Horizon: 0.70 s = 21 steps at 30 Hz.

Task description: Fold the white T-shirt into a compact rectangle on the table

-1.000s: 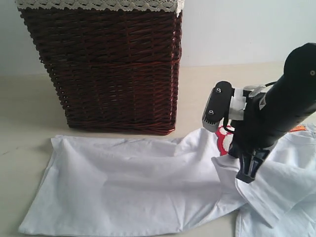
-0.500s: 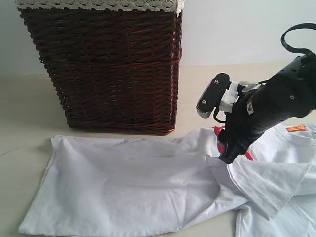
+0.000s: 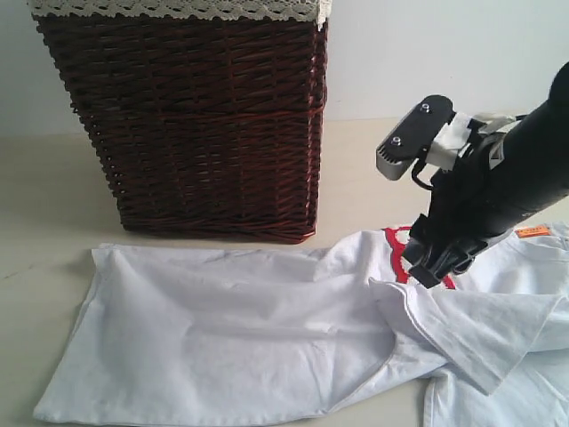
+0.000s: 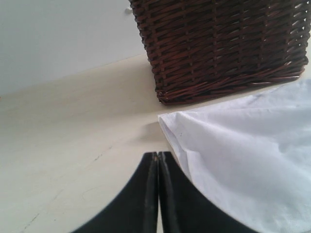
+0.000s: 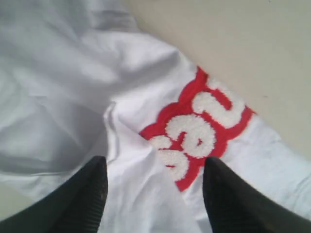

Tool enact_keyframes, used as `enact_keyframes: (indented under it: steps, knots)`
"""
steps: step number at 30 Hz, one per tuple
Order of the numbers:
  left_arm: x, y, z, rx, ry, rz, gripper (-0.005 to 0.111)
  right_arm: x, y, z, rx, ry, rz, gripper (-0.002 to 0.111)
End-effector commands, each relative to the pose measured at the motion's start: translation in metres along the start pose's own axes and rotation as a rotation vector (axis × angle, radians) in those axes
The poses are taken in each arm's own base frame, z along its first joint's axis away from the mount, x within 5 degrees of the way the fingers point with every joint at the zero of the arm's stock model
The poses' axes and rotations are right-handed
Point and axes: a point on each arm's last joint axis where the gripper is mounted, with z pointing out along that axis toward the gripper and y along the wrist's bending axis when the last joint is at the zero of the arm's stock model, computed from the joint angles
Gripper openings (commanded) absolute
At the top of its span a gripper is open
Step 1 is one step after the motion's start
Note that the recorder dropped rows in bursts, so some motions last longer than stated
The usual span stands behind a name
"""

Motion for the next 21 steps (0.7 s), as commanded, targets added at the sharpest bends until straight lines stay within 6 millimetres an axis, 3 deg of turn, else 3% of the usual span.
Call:
enact_keyframes:
  steps: [1, 4, 8, 9, 13, 17, 21]
  knots:
    - [0.000, 0.000, 0.000, -0.005, -0.010, -0.004, 0.003, 0.010, 0.021, 0.012, -0.182, 0.010, 0.080, 0.056]
    - [0.000, 0.000, 0.000, -0.005, -0.010, -0.004, 0.003, 0.022, 0.021, 0.052, -0.190, 0.115, 0.113, 0.055]
    - [0.000, 0.000, 0.000, -0.005, -0.010, -0.004, 0.003, 0.026, 0.019, 0.073, -0.170, 0.148, 0.103, 0.051]
    - [0.000, 0.000, 0.000, -0.005, -0.010, -0.004, 0.003, 0.026, 0.018, 0.073, -0.163, 0.149, 0.100, 0.048]
    - [0.000, 0.000, 0.000, -0.005, -0.010, -0.004, 0.003, 0.029, 0.013, 0.073, -0.100, 0.186, 0.063, 0.010]
    - [0.000, 0.000, 0.000, -0.005, -0.010, -0.004, 0.003, 0.029, 0.011, 0.072, -0.089, 0.186, 0.044, 0.002]
    - [0.000, 0.000, 0.000, -0.005, -0.010, -0.004, 0.003, 0.015, 0.004, 0.052, -0.026, 0.084, 0.012, 0.002]
